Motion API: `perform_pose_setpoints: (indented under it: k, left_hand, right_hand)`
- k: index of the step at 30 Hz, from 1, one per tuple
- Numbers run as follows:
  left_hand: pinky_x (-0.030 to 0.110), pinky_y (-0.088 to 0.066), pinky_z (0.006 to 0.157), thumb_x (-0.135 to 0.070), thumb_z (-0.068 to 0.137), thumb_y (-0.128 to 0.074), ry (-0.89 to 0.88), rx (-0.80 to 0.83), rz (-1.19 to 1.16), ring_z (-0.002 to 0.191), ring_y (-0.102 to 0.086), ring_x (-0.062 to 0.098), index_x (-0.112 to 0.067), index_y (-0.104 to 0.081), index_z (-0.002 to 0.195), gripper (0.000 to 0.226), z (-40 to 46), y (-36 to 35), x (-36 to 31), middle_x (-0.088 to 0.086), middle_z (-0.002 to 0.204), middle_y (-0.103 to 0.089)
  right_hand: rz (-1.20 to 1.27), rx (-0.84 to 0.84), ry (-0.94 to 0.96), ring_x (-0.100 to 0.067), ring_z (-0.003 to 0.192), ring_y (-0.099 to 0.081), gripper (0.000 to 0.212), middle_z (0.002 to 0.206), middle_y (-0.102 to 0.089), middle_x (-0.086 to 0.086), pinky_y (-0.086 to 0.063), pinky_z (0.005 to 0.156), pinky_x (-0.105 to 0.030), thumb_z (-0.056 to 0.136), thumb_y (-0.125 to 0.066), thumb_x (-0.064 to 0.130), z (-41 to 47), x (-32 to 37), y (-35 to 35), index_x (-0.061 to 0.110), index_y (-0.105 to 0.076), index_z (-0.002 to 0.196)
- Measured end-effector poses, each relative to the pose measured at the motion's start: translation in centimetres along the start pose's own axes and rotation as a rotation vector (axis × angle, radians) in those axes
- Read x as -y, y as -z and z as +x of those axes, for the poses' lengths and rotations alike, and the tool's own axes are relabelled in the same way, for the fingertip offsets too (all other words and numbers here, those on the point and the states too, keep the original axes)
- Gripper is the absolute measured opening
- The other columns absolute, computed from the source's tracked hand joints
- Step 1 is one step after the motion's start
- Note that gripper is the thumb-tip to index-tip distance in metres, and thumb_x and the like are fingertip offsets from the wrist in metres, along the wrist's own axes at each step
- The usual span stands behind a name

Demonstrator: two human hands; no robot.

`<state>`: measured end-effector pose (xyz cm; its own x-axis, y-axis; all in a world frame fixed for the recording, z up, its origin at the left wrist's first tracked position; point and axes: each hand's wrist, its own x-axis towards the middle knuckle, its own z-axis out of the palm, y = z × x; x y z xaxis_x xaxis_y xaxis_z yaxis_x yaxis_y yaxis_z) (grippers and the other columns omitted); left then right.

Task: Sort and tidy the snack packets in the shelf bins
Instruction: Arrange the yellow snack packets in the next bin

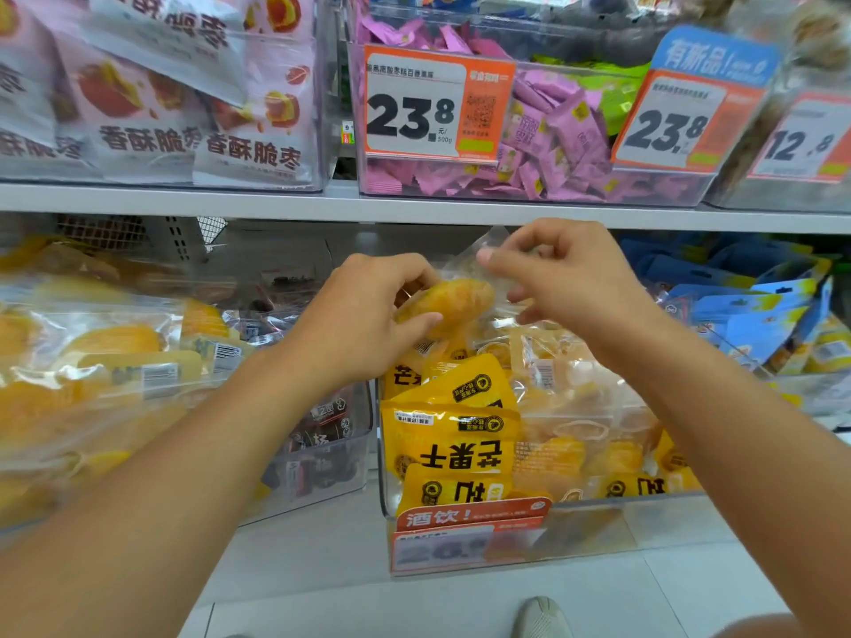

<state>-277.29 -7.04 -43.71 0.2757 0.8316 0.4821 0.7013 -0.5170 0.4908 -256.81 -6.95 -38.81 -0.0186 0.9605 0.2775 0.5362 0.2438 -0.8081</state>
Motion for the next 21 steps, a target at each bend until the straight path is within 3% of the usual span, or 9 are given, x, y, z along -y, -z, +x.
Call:
perform_pose_setpoints:
  k: [2, 5, 8, 10, 12, 14, 17, 19, 21]
  left_hand:
    - [0.031, -0.053, 0.065, -0.031, 0.081, -0.081, -0.029, -0.015, 0.006, 0.065, -0.061, 0.0, -0.032, -0.068, 0.089, 0.016, 0.0, 0.0, -0.5, -0.017, 0.075, -0.066]
    - [0.031, -0.055, 0.063, -0.033, 0.075, -0.084, -0.102, 0.033, -0.004, 0.067, -0.065, 0.003, -0.026, -0.071, 0.087, 0.019, 0.0, -0.2, -1.3, -0.014, 0.073, -0.068]
    - [0.025, -0.054, 0.068, -0.06, 0.072, -0.078, -0.041, 0.09, -0.124, 0.076, -0.067, 0.004, -0.027, -0.074, 0.088, 0.037, -0.3, 0.2, -1.1, -0.013, 0.08, -0.071]
    - [0.031, -0.052, 0.077, -0.062, 0.085, -0.062, -0.014, 0.059, -0.06, 0.087, -0.063, 0.002, -0.029, -0.07, 0.097, 0.036, -0.4, 0.3, 0.1, -0.016, 0.091, -0.069]
    - [0.036, -0.051, 0.091, -0.046, 0.09, -0.066, 0.022, 0.002, -0.003, 0.103, -0.059, 0.003, -0.028, -0.06, 0.115, 0.031, -0.4, 0.6, 1.1, -0.016, 0.11, -0.064]
    - [0.033, -0.05, 0.096, -0.049, 0.081, -0.076, 0.089, 0.017, -0.097, 0.111, -0.059, 0.005, -0.032, -0.052, 0.123, 0.051, -0.5, 0.7, 1.5, -0.013, 0.118, -0.063]
    - [0.038, -0.057, 0.084, -0.051, 0.069, -0.086, 0.134, -0.01, -0.258, 0.096, -0.068, 0.008, -0.031, -0.057, 0.105, 0.05, -0.4, 0.4, 1.0, -0.008, 0.103, -0.073]
    - [0.034, -0.055, 0.074, -0.035, 0.069, -0.09, 0.13, -0.166, -0.268, 0.081, -0.067, 0.004, -0.026, -0.057, 0.089, 0.04, -0.1, 0.3, 0.8, -0.009, 0.087, -0.073]
    - [0.033, -0.051, 0.064, -0.032, 0.069, -0.09, 0.123, -0.255, -0.208, 0.07, -0.063, 0.011, -0.022, -0.054, 0.08, 0.039, 0.0, 0.3, 0.4, -0.006, 0.078, -0.069]
  right_hand:
    - [0.346, 0.088, -0.259, -0.027, 0.072, -0.074, 0.033, 0.091, -0.061, -0.004, -0.062, 0.066, -0.036, 0.086, -0.072, 0.043, -0.1, 0.7, 0.3, 0.012, -0.068, 0.098]
    - [0.394, 0.177, -0.388, -0.029, 0.08, -0.075, 0.046, 0.105, -0.065, -0.013, -0.062, 0.065, -0.034, 0.084, -0.075, 0.044, -0.5, 0.5, -0.5, 0.006, -0.064, 0.108]
    - [0.325, 0.151, -0.315, -0.024, 0.074, -0.071, 0.011, 0.097, -0.068, -0.019, -0.06, 0.058, -0.031, 0.086, -0.069, -0.004, -0.5, -0.2, -1.1, 0.003, -0.066, 0.095]
    - [0.284, 0.171, -0.249, -0.026, 0.077, -0.068, 0.024, 0.096, -0.065, -0.019, -0.059, 0.056, -0.03, 0.083, -0.063, -0.018, -0.4, -0.5, -0.8, 0.004, -0.067, 0.092]
    - [0.265, 0.213, -0.11, -0.028, 0.081, -0.069, 0.028, 0.104, -0.066, -0.016, -0.062, 0.059, -0.033, 0.082, -0.065, -0.019, -0.4, -0.7, -0.5, 0.007, -0.067, 0.09]
    - [0.219, 0.227, 0.096, -0.025, 0.081, -0.071, 0.027, 0.103, -0.068, -0.013, -0.062, 0.061, -0.033, 0.083, -0.067, -0.016, -0.7, -0.6, -1.0, 0.01, -0.066, 0.088]
    - [0.079, 0.101, 0.41, -0.014, 0.086, -0.072, 0.025, 0.092, -0.072, -0.004, -0.06, 0.071, -0.032, 0.084, -0.07, -0.009, -0.4, -0.8, -2.2, 0.014, -0.064, 0.09]
    - [0.215, 0.077, 0.367, -0.02, 0.086, -0.074, 0.03, 0.09, -0.073, -0.005, -0.061, 0.078, -0.04, 0.084, -0.073, -0.003, 0.0, -0.6, -2.3, 0.015, -0.056, 0.101]
    - [0.324, 0.106, 0.186, -0.03, 0.081, -0.073, 0.032, 0.089, -0.073, -0.011, -0.061, 0.078, -0.048, 0.084, -0.078, 0.007, 0.4, -0.6, -2.0, 0.013, -0.052, 0.101]
